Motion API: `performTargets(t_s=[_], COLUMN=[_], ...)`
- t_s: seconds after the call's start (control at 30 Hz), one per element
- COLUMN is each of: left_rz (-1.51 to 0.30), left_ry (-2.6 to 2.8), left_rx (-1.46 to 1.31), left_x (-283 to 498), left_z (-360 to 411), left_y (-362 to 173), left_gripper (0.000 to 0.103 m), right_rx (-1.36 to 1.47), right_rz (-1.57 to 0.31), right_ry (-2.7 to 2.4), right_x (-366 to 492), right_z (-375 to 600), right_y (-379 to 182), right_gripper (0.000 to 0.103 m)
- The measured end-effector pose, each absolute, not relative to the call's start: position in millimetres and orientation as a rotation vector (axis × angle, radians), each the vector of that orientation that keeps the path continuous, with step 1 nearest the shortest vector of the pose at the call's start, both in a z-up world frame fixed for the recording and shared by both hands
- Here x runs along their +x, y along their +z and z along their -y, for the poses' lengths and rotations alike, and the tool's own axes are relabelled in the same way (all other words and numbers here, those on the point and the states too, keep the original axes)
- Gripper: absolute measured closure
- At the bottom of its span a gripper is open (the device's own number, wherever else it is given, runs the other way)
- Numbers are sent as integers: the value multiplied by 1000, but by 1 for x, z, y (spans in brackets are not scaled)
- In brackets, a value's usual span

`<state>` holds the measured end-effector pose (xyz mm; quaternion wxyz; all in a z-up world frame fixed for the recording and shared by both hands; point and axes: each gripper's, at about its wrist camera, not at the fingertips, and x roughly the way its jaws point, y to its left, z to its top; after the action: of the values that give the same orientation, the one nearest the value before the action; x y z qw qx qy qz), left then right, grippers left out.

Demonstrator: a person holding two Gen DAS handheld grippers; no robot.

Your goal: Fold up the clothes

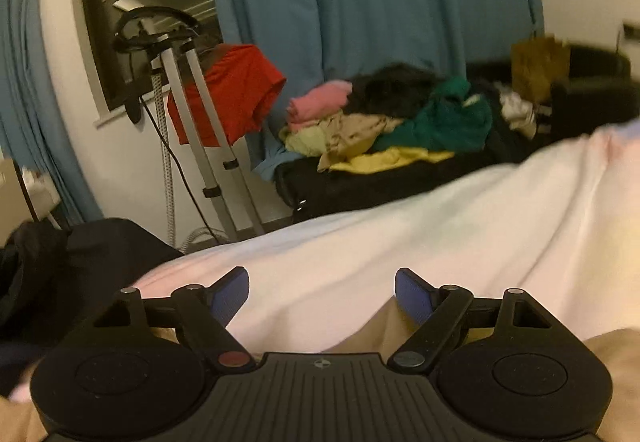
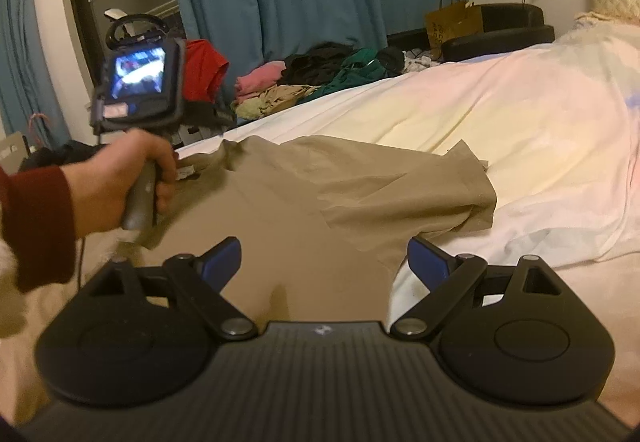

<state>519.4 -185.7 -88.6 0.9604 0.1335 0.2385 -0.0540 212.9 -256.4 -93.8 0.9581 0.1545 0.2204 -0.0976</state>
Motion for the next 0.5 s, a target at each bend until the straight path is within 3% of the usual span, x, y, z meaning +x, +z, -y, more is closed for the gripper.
performTargets(t_s=[0.23, 0.37, 0.5], left_rz=[-428, -440, -468], left_ry=[-226, -198, -176], left_rx=[228, 290, 174], left_x=[389, 309, 231], left_z=[132, 99, 59], left_y=[-59, -59, -50], left_gripper=[11, 11, 10], right_rx=[248, 216, 195], right_rz=[-369, -330, -316], right_ry=[-178, -160, -152], right_x=[201, 187, 172], right_z=[250, 241, 234], right_y=[-83, -74, -63], right_gripper=[12, 12, 12])
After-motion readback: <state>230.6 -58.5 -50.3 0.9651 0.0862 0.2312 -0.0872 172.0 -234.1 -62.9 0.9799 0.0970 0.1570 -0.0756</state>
